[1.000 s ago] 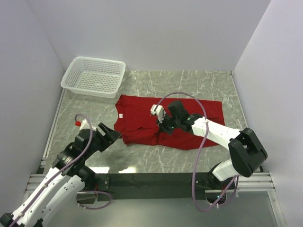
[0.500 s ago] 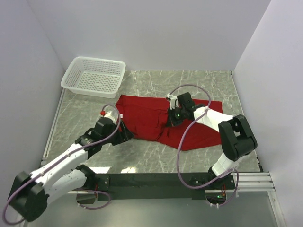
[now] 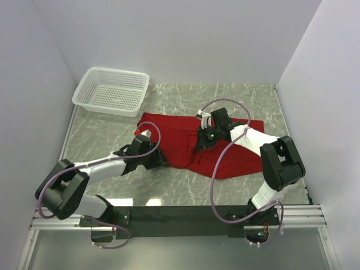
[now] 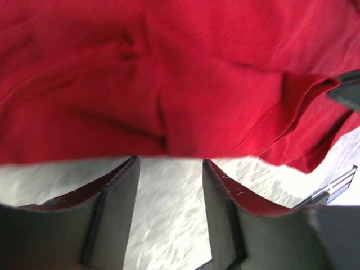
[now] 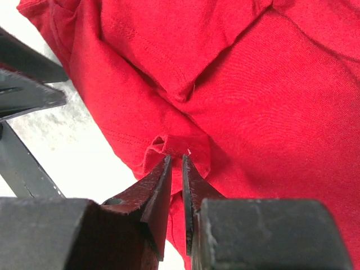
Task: Fold and stack the t-shirts
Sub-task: Fold the tshirt
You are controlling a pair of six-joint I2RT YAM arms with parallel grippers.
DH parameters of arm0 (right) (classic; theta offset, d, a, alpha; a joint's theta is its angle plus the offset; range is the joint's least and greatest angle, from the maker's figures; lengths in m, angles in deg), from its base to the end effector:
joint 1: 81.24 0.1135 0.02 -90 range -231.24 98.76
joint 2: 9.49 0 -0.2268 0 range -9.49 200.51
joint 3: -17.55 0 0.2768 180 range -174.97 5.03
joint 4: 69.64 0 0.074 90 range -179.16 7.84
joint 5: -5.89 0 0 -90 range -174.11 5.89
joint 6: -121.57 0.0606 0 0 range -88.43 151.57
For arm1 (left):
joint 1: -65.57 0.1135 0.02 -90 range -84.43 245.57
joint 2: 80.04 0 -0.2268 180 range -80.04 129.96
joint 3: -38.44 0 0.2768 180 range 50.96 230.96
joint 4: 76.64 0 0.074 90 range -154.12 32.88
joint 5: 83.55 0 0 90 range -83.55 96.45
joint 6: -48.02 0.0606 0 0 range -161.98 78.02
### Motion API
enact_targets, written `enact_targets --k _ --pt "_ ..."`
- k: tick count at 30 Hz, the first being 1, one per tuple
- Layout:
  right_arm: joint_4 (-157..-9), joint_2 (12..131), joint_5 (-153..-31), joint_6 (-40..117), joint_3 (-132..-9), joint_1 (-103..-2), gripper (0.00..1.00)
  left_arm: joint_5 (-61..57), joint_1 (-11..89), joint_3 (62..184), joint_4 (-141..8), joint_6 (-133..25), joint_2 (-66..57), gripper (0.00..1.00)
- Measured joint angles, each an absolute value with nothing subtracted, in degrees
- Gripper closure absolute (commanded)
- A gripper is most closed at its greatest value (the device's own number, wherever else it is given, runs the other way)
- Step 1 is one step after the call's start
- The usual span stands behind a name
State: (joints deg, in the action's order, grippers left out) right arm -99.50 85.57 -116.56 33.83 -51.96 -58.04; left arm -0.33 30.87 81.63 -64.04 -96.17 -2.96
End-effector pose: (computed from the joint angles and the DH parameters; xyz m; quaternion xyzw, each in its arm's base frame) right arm 0.3188 0.1720 0.1170 -0.2483 0.8864 0.3231 0.2196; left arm 0.2355 -0.1718 0.0829 -0.1353 0.9175 -0.2983 0.2257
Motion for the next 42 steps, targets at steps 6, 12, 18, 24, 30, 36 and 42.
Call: enact_targets --k 6,12,18,24,30,36,42 --pt "-99.7 85.6 -117.0 33.6 -51.9 -58.0 0.80 -0.9 30.6 85.7 -67.0 -96.9 2.5 0.53" --pt "-99.7 85.6 -117.4 33.6 -51.9 -58.0 0.80 -0.9 30.6 86.7 -67.3 -97.0 3.8 0.68" --pt "-99.8 85.6 -117.8 33.5 -51.9 -58.0 0.80 -1.3 30.5 87.9 -66.2 -97.0 4.2 0.91" --pt "-100.0 85.6 -117.8 32.9 -51.9 -58.0 0.77 -2.2 30.2 89.5 -62.8 -96.8 3.2 0.99" --pt "-102.0 85.6 -118.0 28.5 -52.1 -58.0 0.54 -4.7 30.7 90.4 -58.9 -99.8 0.7 0.99" --pt "-108.6 84.0 -120.1 15.9 -54.1 -58.0 0.47 -8.4 32.4 90.8 -58.3 -103.2 0.7 0.78" --pt "-114.7 78.1 -124.4 0.5 -55.2 -57.5 0.46 -11.7 34.4 90.8 -58.3 -104.6 0.7 0.53"
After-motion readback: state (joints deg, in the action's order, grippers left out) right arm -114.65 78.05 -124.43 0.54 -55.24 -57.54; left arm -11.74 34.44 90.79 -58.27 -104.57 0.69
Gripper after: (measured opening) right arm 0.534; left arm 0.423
